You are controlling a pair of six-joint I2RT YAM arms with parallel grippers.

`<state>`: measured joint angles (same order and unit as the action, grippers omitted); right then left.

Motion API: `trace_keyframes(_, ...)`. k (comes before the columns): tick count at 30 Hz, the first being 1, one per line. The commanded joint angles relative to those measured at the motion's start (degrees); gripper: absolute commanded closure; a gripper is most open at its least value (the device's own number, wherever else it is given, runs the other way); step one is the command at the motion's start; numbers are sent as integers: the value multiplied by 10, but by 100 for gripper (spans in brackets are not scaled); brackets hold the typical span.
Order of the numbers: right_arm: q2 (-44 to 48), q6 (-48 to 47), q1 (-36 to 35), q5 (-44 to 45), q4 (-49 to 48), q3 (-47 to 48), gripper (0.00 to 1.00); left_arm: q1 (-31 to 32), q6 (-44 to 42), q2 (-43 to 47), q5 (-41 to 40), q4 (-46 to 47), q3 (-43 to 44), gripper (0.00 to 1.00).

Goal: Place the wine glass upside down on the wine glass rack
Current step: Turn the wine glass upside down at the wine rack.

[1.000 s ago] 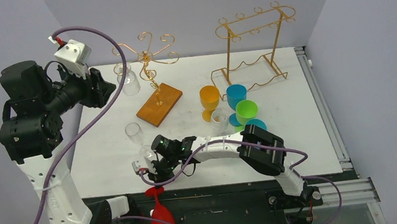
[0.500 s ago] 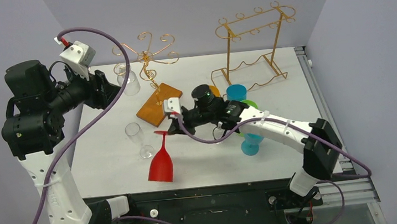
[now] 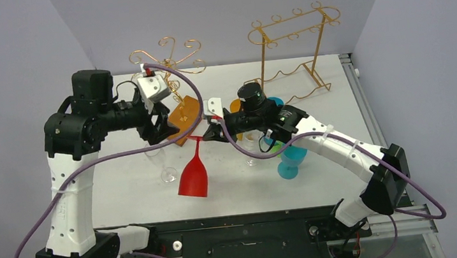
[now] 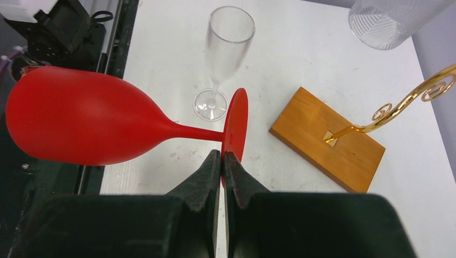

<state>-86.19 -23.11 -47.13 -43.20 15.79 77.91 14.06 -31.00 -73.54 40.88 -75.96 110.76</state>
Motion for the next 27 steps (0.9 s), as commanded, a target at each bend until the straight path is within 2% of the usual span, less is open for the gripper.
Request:
trace_keyframes(1, 57, -24, -18, -43, -1, 33, 100, 19, -116, -2, 6, -37, -9, 41)
trace_keyframes(8, 80, -26, -34, -60, -2, 54, 100, 52, -219, -5, 49, -102, -29, 45)
trace_keyframes(17, 100, 15, -42, -65, -71, 34, 100, 79, -258, 31, 63, -86, -60, 48)
trace_keyframes(20, 98, 23, -45, -56, -86, 32, 100, 86, -247, 29, 56, -73, -64, 61)
trace_keyframes(21, 97, 24, -46, -54, -91, 33, 100, 89, -240, 27, 55, -67, -63, 72)
trace_keyframes(23, 93, 34, -48, -51, -102, 33, 100, 91, -223, 24, 56, -53, -60, 84)
trace_keyframes(25, 89, 57, -49, -43, -122, 33, 100, 94, -216, 24, 48, -36, -59, 92)
trace_keyframes(27, 91, 100, -45, -30, -152, 25, 98, 94, -194, 29, 27, -2, -63, 95)
